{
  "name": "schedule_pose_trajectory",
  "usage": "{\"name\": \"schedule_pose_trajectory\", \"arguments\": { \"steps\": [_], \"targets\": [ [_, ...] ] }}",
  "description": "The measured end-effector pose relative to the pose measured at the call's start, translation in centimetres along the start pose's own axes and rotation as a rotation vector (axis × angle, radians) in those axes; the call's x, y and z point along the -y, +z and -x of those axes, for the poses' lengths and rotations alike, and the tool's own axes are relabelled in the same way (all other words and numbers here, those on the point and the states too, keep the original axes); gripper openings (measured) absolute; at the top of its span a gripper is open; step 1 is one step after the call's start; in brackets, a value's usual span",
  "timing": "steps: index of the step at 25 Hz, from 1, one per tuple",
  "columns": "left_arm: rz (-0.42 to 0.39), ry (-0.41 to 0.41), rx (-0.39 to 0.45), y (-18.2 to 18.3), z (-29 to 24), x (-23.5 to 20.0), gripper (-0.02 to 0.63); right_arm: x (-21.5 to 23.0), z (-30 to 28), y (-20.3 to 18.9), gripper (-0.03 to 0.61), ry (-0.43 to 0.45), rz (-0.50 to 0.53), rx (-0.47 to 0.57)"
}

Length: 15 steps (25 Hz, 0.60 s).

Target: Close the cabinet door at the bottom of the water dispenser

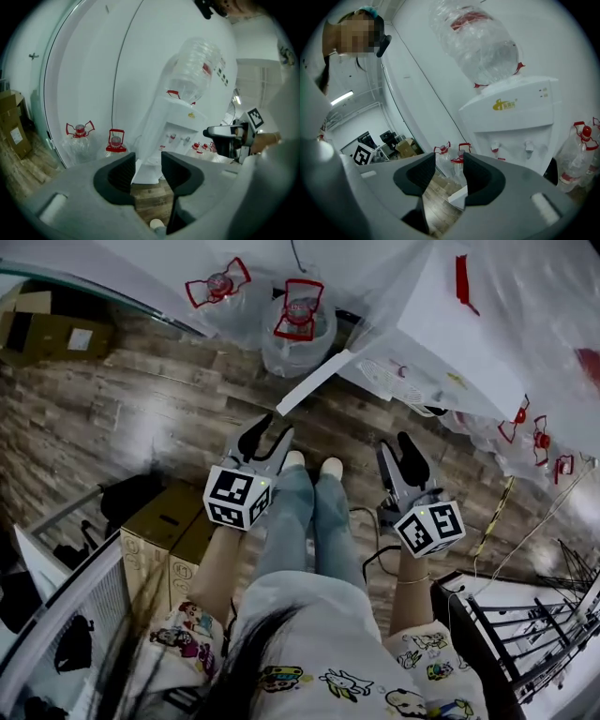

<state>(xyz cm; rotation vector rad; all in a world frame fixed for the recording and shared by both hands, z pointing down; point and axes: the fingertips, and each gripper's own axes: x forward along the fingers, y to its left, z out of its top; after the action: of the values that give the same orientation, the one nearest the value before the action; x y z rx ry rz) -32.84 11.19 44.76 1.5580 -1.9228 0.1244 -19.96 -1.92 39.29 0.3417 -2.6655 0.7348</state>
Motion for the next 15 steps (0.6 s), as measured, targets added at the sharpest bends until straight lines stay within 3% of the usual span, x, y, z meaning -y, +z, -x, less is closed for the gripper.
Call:
{"name": "schedule_pose_trajectory", "arguments": {
  "steps": [15],
  "targets": [
    [-0.055, 0.020, -0.088, -11.9, -8.7, -5.3, 0.190, 5.2, -4.8, -11.7, 0.183, -0.012, -0.026, -0.091]
  ]
}}
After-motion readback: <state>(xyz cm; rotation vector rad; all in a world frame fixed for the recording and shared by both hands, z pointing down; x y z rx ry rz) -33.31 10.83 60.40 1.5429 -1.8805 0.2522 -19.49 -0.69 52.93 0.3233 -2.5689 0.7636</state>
